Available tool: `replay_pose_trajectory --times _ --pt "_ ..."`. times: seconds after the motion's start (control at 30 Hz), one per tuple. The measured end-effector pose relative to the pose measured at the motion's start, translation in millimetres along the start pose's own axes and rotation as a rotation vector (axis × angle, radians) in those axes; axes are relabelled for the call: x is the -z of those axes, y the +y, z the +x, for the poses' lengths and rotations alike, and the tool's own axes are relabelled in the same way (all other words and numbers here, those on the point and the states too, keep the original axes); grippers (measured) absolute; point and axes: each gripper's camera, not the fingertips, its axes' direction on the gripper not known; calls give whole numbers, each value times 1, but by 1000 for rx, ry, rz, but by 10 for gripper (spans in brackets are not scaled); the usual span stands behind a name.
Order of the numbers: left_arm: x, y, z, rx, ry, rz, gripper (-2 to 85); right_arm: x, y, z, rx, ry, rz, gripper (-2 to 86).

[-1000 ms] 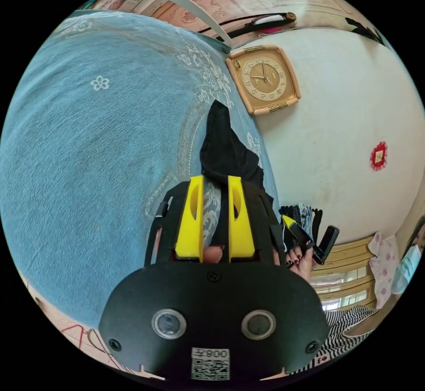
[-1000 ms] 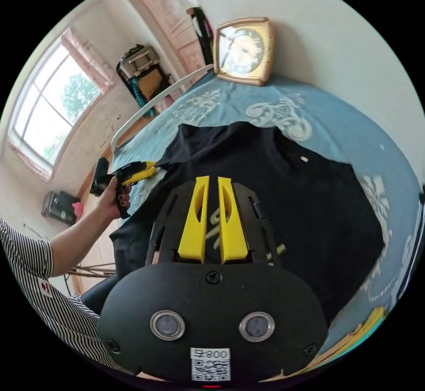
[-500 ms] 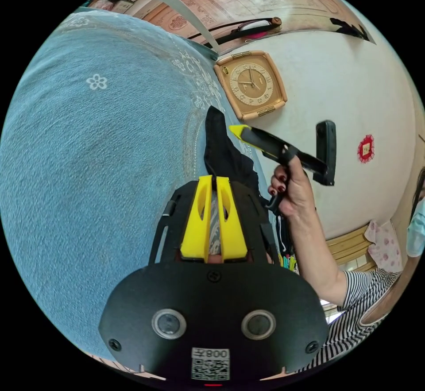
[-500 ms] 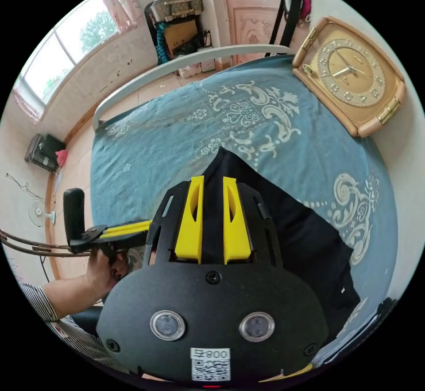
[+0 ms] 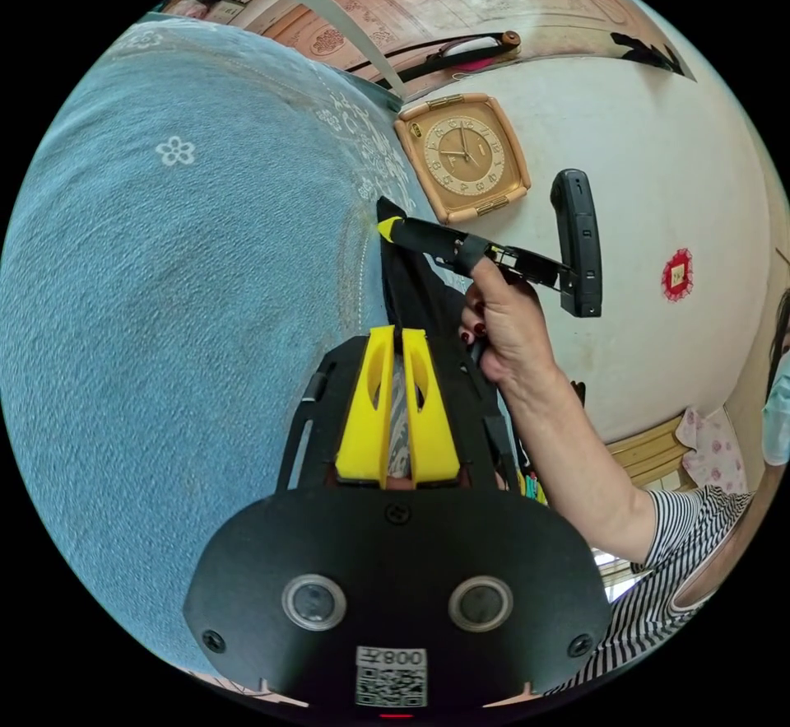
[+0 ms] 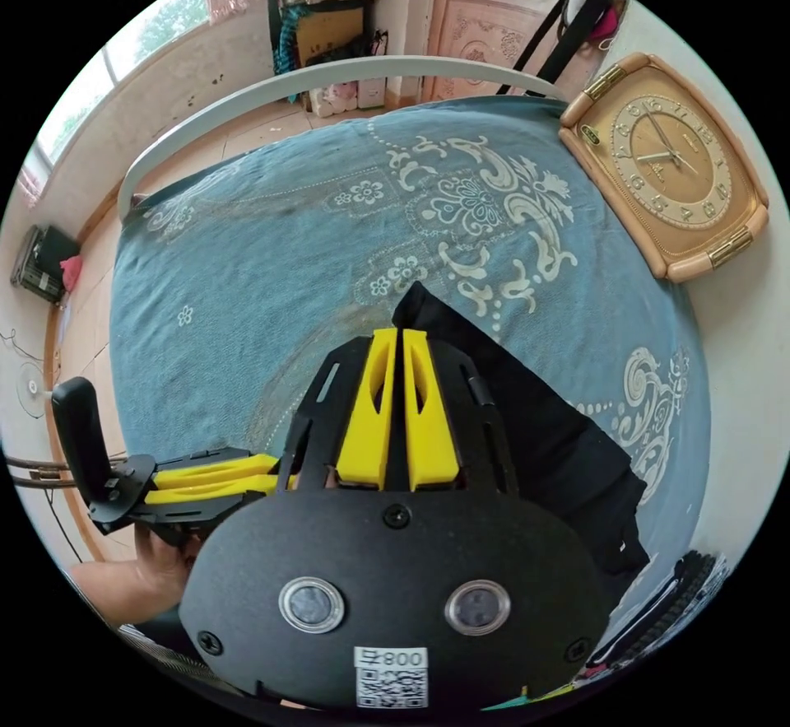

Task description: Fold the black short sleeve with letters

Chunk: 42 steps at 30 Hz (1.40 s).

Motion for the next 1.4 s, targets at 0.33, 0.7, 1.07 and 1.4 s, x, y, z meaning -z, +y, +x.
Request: replay_pose_trajectory --times 0.33,0.7,1.07,1.4 --pt "2 17 32 -38 -4 -10 21 15 46 108 -223 -410 173 9" --pt "-51 65 183 -725 -150 -213 23 23 258 264 -572 -737 448 8" --pt "-142 124 217 -781 -278 -433 27 -38 364 310 -750 -731 354 7" --pt "-188 147 237 -785 -314 -522 49 -25 416 322 -814 -538 339 1"
